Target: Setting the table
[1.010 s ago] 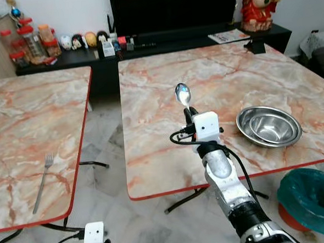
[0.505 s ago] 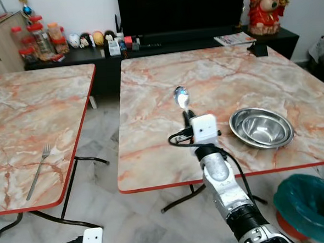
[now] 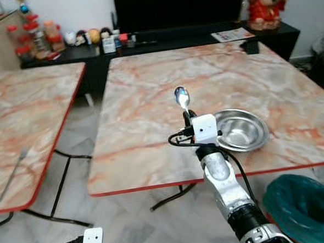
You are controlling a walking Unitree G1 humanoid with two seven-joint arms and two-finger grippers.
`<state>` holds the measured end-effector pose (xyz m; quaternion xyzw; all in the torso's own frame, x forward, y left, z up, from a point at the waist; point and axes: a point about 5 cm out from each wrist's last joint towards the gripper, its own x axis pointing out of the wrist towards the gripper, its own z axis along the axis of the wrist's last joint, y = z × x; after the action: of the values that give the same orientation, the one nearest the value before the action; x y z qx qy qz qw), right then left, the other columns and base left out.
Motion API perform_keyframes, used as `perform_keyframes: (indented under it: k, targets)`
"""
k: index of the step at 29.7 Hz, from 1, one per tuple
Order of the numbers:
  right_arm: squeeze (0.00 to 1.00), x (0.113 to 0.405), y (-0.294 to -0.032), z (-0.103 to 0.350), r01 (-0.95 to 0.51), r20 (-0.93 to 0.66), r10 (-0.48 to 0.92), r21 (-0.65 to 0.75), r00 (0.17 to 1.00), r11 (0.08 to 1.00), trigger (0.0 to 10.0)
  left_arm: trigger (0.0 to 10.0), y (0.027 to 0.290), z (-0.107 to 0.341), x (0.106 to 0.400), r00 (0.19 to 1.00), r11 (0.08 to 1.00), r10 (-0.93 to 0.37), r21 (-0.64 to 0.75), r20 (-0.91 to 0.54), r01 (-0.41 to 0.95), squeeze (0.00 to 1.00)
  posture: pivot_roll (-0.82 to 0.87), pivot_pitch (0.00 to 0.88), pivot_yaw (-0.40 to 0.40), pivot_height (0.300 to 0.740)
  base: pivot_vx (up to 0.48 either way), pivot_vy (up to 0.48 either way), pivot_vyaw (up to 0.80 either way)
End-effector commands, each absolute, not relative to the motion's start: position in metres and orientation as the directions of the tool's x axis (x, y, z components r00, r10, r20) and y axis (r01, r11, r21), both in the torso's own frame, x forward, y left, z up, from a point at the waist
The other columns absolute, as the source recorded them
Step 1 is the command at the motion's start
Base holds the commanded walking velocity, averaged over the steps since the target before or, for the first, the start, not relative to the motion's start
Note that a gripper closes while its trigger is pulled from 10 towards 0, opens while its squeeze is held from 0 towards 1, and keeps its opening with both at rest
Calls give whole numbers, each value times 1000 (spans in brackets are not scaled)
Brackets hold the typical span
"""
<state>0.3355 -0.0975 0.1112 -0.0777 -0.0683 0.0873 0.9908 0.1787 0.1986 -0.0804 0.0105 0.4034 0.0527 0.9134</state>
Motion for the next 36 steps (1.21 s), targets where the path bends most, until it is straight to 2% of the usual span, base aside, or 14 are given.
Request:
perform_keyframes:
  k: [1,27,36]
  targets:
    - [0,340,-96,123,-150,160,175,-160,971,976,10000,10000,199,-80,179,669,994,107,68,-736,-84,0,-7,0,34,728,251,-307,0]
    - [0,340,-98,126,-136,171,167,-177,971,975,10000,10000,199,-78,185,681,994,109,58,-724,-97,0,-7,0,38,728,239,-308,0]
    - [0,339,-97,124,-140,166,170,-176,971,974,10000,10000,199,-76,187,688,993,108,51,-718,-102,0,-5,0,36,728,0,0,0]
